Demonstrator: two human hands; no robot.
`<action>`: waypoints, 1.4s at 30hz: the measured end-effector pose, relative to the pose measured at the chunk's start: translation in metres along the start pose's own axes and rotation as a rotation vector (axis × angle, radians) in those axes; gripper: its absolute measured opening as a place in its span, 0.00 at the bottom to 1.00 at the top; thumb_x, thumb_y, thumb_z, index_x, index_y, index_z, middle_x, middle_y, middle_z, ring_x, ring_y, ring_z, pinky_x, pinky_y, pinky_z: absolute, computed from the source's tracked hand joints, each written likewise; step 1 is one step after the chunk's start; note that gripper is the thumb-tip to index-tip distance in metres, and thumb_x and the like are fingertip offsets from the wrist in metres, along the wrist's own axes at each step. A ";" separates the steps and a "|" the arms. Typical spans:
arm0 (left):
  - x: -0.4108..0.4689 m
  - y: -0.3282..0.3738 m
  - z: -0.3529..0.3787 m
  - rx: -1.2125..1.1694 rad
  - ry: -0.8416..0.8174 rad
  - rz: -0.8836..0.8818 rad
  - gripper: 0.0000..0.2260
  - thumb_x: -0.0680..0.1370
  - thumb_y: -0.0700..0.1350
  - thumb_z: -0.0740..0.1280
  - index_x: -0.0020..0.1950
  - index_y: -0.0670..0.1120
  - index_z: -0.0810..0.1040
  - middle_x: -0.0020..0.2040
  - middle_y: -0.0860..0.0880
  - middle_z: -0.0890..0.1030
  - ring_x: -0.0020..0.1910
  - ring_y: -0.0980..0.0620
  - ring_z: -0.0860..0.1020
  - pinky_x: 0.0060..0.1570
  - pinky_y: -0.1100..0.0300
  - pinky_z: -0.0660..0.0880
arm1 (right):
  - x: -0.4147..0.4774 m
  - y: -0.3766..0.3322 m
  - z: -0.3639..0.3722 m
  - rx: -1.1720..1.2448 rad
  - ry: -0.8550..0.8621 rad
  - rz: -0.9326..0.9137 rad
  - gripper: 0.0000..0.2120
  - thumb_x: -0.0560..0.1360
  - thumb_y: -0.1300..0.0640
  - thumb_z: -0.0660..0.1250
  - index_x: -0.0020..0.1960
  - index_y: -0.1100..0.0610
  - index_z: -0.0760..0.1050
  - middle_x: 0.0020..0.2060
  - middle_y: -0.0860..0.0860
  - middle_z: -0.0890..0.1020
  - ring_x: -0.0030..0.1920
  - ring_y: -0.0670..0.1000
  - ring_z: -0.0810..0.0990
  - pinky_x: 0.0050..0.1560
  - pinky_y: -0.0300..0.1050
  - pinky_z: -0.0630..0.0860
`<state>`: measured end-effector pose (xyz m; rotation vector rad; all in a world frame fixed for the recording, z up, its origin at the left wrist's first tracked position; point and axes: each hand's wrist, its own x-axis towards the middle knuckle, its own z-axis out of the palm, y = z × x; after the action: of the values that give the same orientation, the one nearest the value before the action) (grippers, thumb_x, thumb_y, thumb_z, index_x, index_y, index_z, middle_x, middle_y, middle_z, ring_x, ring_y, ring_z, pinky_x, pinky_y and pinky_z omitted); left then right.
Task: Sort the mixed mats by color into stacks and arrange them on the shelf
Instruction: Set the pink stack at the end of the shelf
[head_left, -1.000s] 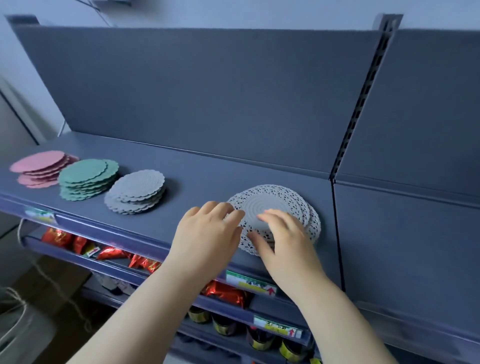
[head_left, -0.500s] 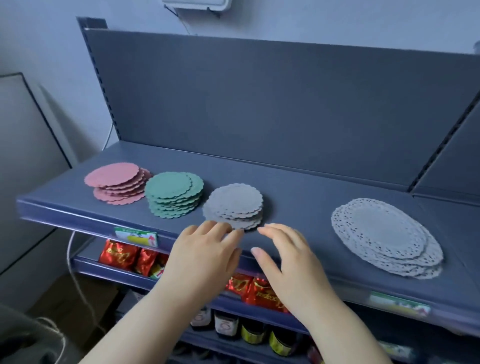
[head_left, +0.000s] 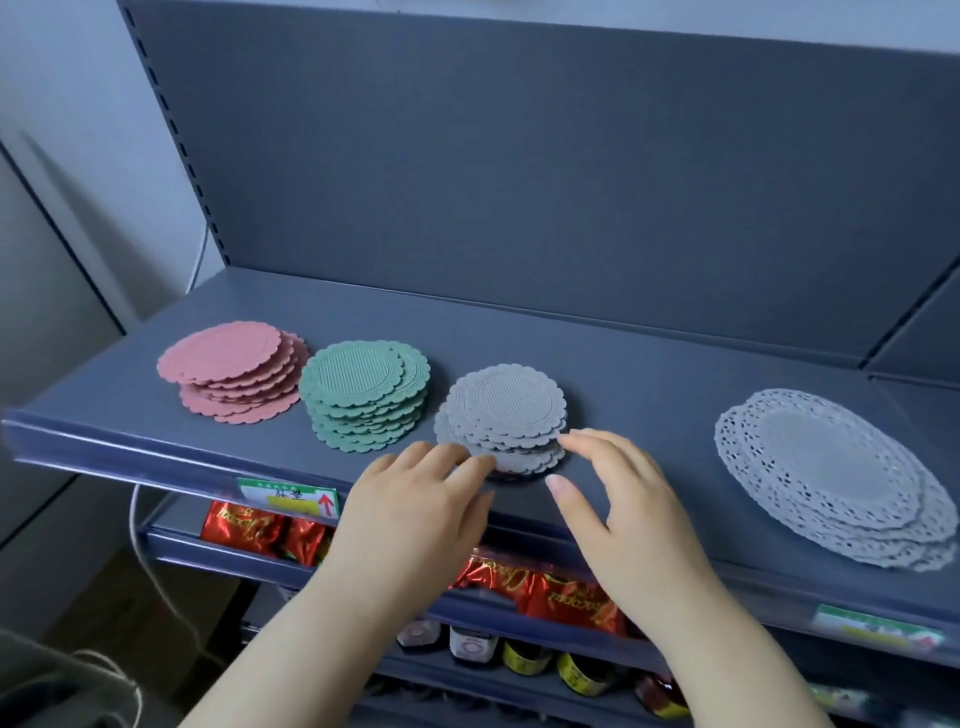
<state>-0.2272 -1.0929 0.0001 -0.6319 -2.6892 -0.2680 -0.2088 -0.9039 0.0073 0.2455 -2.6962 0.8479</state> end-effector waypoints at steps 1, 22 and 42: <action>0.006 -0.004 -0.003 0.001 0.007 0.001 0.15 0.75 0.51 0.58 0.54 0.50 0.80 0.46 0.53 0.81 0.43 0.48 0.80 0.38 0.56 0.76 | 0.006 0.001 0.000 0.011 0.003 0.006 0.18 0.75 0.47 0.60 0.65 0.46 0.69 0.61 0.37 0.69 0.62 0.34 0.62 0.56 0.17 0.49; 0.068 -0.201 -0.023 0.079 -0.020 -0.157 0.16 0.75 0.50 0.57 0.54 0.48 0.81 0.49 0.50 0.82 0.46 0.44 0.80 0.42 0.54 0.76 | 0.140 -0.087 0.085 0.071 -0.189 -0.094 0.16 0.76 0.49 0.61 0.64 0.44 0.69 0.58 0.32 0.66 0.63 0.33 0.61 0.59 0.21 0.54; 0.069 -0.356 -0.019 -0.225 -0.379 0.023 0.45 0.63 0.76 0.35 0.71 0.57 0.65 0.65 0.59 0.72 0.64 0.56 0.68 0.61 0.61 0.68 | 0.240 -0.199 0.175 -0.209 -0.686 0.413 0.44 0.59 0.33 0.72 0.68 0.51 0.62 0.64 0.47 0.70 0.62 0.50 0.71 0.62 0.47 0.69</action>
<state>-0.4434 -1.3847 0.0090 -0.8542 -3.0355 -0.4950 -0.4260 -1.1843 0.0567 -0.0991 -3.5335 0.6537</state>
